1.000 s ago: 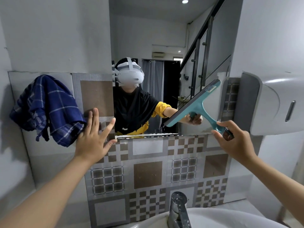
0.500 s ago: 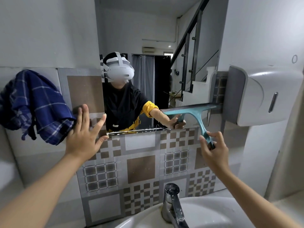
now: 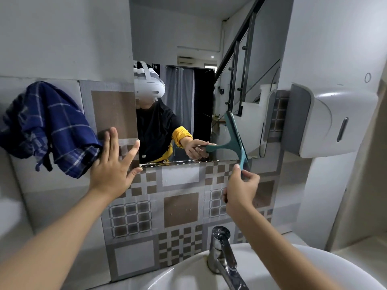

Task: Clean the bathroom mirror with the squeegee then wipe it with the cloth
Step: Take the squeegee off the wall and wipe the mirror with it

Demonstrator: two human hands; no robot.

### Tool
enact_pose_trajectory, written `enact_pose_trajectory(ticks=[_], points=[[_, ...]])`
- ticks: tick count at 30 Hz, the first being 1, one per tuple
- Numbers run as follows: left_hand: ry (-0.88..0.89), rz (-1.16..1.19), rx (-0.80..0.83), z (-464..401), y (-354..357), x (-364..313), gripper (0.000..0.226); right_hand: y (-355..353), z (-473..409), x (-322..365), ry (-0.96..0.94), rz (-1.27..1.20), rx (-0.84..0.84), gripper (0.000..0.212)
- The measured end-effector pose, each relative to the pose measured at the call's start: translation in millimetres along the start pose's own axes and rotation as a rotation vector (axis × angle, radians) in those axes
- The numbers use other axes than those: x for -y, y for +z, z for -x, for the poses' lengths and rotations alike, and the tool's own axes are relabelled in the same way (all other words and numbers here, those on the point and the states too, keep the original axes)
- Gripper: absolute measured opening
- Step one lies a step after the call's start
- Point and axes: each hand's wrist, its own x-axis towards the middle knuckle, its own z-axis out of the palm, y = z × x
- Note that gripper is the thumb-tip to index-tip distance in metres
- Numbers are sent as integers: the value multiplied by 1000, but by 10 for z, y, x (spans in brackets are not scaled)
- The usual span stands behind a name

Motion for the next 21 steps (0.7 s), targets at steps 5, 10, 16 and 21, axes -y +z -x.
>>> enact_pose_trajectory(ticks=[5,10,16,21], points=[[-5,-10,-1,7,-8,-10,80,380,416,92,116,-115,113,18],[-7,-27,34,1,-67,-25,73,851,877,-98,93,-58,263,19],[15,-67,55,24,-163,22,97,1023,1126,-410,-26,40,304,21],[-28,-26,80,179,-152,75,101,863,1080,-592,-170,158,312,21]])
